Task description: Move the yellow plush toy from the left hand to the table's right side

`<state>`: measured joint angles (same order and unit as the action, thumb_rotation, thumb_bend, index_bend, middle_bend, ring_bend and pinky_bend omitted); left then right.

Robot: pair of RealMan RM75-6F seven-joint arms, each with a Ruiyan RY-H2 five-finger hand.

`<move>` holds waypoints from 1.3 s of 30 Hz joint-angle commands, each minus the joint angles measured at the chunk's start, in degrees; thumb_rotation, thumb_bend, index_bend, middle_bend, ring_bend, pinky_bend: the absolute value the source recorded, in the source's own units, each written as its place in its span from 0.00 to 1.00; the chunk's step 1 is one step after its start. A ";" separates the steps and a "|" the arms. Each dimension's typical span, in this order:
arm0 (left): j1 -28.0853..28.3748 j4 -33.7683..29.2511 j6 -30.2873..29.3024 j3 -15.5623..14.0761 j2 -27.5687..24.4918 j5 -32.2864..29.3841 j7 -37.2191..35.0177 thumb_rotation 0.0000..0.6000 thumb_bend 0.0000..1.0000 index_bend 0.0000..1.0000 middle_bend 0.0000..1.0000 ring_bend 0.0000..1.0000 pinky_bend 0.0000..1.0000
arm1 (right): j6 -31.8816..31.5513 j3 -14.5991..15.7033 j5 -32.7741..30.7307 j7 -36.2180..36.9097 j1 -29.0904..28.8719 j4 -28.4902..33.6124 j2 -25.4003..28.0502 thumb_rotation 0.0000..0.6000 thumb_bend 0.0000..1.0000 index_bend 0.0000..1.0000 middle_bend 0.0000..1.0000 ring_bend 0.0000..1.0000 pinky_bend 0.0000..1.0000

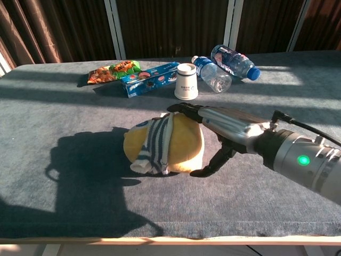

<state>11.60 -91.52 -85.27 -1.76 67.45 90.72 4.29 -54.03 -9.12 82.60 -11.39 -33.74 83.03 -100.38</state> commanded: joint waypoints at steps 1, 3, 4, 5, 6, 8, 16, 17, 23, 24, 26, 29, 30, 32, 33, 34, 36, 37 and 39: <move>-0.06 -0.15 0.34 0.17 -0.18 -0.20 -0.29 1.00 0.28 0.00 0.00 0.11 0.29 | -0.29 -1.65 -2.36 -3.39 -2.10 -5.24 -5.31 1.00 0.00 0.00 0.00 0.00 0.12; -0.08 -0.24 0.54 0.30 -0.28 -0.28 -0.47 1.00 0.28 0.00 0.00 0.11 0.29 | -1.44 -2.10 -2.33 -4.08 -2.72 -8.18 -7.81 1.00 0.00 0.00 0.00 0.00 0.21; -0.09 -0.25 0.66 0.35 -0.32 -0.26 -0.60 1.00 0.28 0.00 0.00 0.11 0.29 | -2.44 -2.25 -1.95 -3.98 -3.00 -10.07 -9.28 1.00 0.00 0.01 0.01 0.02 0.27; -0.10 -0.26 0.75 0.38 -0.37 -0.27 -0.68 1.00 0.28 0.00 0.01 0.11 0.29 | -3.24 -2.38 -1.57 -3.59 -3.24 -11.55 -10.38 1.00 0.00 0.03 0.03 0.04 0.32; -0.13 -0.28 0.84 0.42 -0.40 -0.30 -0.75 1.00 0.28 0.00 0.01 0.11 0.29 | -4.24 -2.52 -1.05 -2.86 -3.43 -13.17 -11.56 1.00 0.00 0.08 0.08 0.11 0.41; -0.16 -0.40 1.12 0.47 -0.51 -0.35 -0.88 1.00 0.28 0.00 0.01 0.11 0.29 | -6.77 -2.76 0.23 -0.34 -3.72 -17.10 -14.20 1.00 0.00 0.26 0.25 0.31 0.61; -0.25 -0.71 1.93 0.58 -0.85 -0.28 -0.87 1.00 0.28 0.00 0.02 0.11 0.29 | -18.68 -2.15 6.11 4.71 -3.61 -32.00 -19.12 1.00 0.24 0.79 0.55 0.68 0.99; -0.25 -0.74 2.04 0.59 -0.85 -0.28 -0.75 1.00 0.28 0.00 0.02 0.11 0.29 | -19.77 -2.17 6.42 5.26 -3.39 -32.47 -18.72 1.00 0.24 0.80 0.56 0.68 0.99; -0.32 -1.13 2.78 0.49 -0.87 -0.27 0.52 1.00 0.28 0.01 0.02 0.11 0.30 | -26.42 -2.33 7.16 8.18 0.01 -29.64 -11.80 1.00 0.24 0.80 0.56 0.68 1.00; -0.33 -1.20 2.86 0.46 -0.88 -0.23 0.67 1.00 0.28 0.01 0.02 0.11 0.30 | -27.07 -2.18 7.00 8.24 0.88 -28.53 -10.25 1.00 0.24 0.80 0.56 0.68 1.00; -0.38 -1.50 3.06 0.38 -0.92 -0.17 0.98 1.00 0.28 0.01 0.02 0.11 0.30 | -28.19 -1.54 6.50 7.15 3.18 -26.08 -6.11 1.00 0.24 0.80 0.56 0.68 0.99; -0.39 -1.86 3.27 0.19 -0.99 0.23 1.48 1.00 0.28 0.01 0.02 0.11 0.30 | -29.06 -1.00 4.75 4.84 6.48 -23.93 -0.96 1.00 0.24 0.80 0.56 0.68 0.98; -0.39 -1.96 3.32 0.14 -0.99 0.37 1.67 1.00 0.28 0.01 0.02 0.11 0.30 | -29.10 -0.93 4.15 4.72 7.28 -23.67 0.27 1.00 0.24 0.80 0.56 0.68 0.98; -0.39 -2.20 3.46 0.03 -0.90 0.68 2.22 1.00 0.28 0.01 0.02 0.11 0.30 | -28.39 -0.94 2.64 6.11 8.64 -23.89 2.53 1.00 0.24 0.78 0.56 0.67 0.97; -0.36 -2.29 3.59 -0.01 -0.80 0.79 2.67 1.00 0.28 0.01 0.02 0.11 0.30 | -27.24 -0.91 1.77 7.75 9.05 -24.50 3.54 1.00 0.24 0.77 0.56 0.67 0.96; -0.32 -2.36 3.74 -0.08 -0.75 0.91 3.03 1.00 0.28 0.01 0.02 0.11 0.30 | -26.01 -0.86 1.11 9.20 9.19 -25.06 4.22 1.00 0.24 0.76 0.56 0.65 0.94; -0.25 -2.50 4.09 -0.19 -0.62 1.03 3.71 1.00 0.28 0.01 0.02 0.11 0.30 | -23.11 -0.38 0.06 12.42 9.39 -25.89 5.49 1.00 0.24 0.69 0.55 0.60 0.87; -0.18 -2.58 4.35 -0.26 -0.57 1.11 4.08 1.00 0.28 0.01 0.02 0.11 0.30 | -21.01 0.06 -0.49 14.74 9.45 -26.18 6.34 1.00 0.24 0.64 0.52 0.55 0.81; -0.10 -2.69 4.76 -0.37 -0.56 1.13 4.46 1.00 0.28 0.01 0.02 0.11 0.30 | -18.18 0.73 -1.04 17.94 9.47 -26.55 7.43 1.00 0.24 0.50 0.42 0.43 0.66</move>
<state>11.45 -94.14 -80.61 -2.06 66.85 91.80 8.65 -76.40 -9.44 83.17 2.01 -24.87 57.38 -95.20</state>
